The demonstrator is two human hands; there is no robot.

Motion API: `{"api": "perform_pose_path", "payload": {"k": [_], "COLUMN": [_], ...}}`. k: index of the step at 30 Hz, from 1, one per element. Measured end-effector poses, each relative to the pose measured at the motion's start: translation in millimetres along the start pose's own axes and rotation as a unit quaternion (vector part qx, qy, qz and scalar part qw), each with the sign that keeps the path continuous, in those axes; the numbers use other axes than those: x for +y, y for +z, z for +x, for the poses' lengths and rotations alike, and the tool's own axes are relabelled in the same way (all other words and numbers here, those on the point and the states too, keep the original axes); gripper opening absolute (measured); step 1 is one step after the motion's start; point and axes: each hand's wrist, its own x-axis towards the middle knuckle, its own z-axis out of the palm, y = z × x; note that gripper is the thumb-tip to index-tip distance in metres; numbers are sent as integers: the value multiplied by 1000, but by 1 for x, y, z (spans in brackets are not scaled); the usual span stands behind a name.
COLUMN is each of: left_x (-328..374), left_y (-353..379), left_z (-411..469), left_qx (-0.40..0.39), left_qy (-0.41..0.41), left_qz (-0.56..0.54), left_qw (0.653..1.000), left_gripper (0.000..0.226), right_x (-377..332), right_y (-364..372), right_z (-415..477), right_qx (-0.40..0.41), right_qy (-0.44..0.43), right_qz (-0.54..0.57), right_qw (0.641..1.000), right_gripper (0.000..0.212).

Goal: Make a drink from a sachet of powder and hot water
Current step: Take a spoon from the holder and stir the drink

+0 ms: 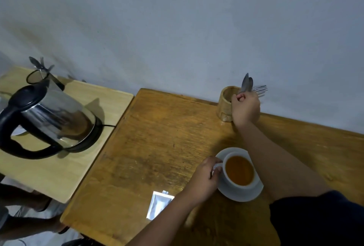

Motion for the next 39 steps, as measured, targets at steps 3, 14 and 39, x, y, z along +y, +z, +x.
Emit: {"api": "perform_pose_path", "payload": {"k": [3, 14, 39], "left_x": [0, 12, 13], "left_y": [0, -8, -13], "left_z": [1, -1, 3], "left_qx": [-4, -41, -72], "left_qy": [8, 20, -30], "left_qz": [1, 27, -17], "left_qw": [1000, 999, 997], "left_gripper": [24, 22, 14], "right_x": [-1, -49, 9], "right_y": [-15, -148, -159], "right_z": [-5, -14, -86], "right_qx": [-9, -105, -371], "right_qy": [-60, -282, -139], "right_qz": [23, -45, -281], "right_qw": [998, 952, 874], "right_gripper": [14, 6, 15]}}
